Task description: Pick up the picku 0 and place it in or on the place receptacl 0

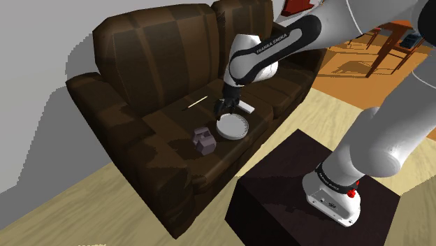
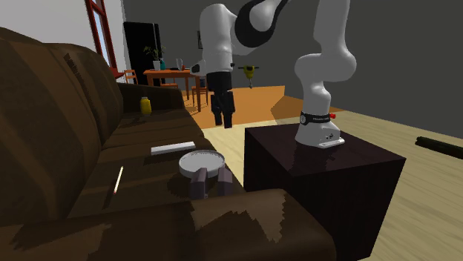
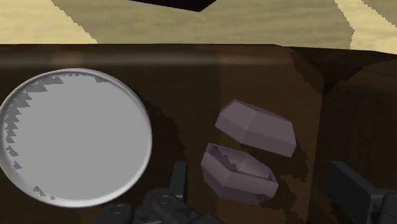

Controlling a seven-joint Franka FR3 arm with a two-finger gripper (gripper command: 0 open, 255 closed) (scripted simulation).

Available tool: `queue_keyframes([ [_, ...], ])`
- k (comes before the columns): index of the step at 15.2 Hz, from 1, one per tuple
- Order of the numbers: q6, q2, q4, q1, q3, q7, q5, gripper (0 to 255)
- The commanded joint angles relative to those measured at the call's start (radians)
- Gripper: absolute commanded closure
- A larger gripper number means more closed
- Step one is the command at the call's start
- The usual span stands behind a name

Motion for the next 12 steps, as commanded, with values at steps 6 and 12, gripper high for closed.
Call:
queue_keyframes([
  [6, 0.125, 0.255, 0.139, 0.038, 0.057, -0.108, 0.122, 0],
  [12, 0.187, 0.431, 0.260, 0.051, 0.106, -0.166, 0.176, 0],
])
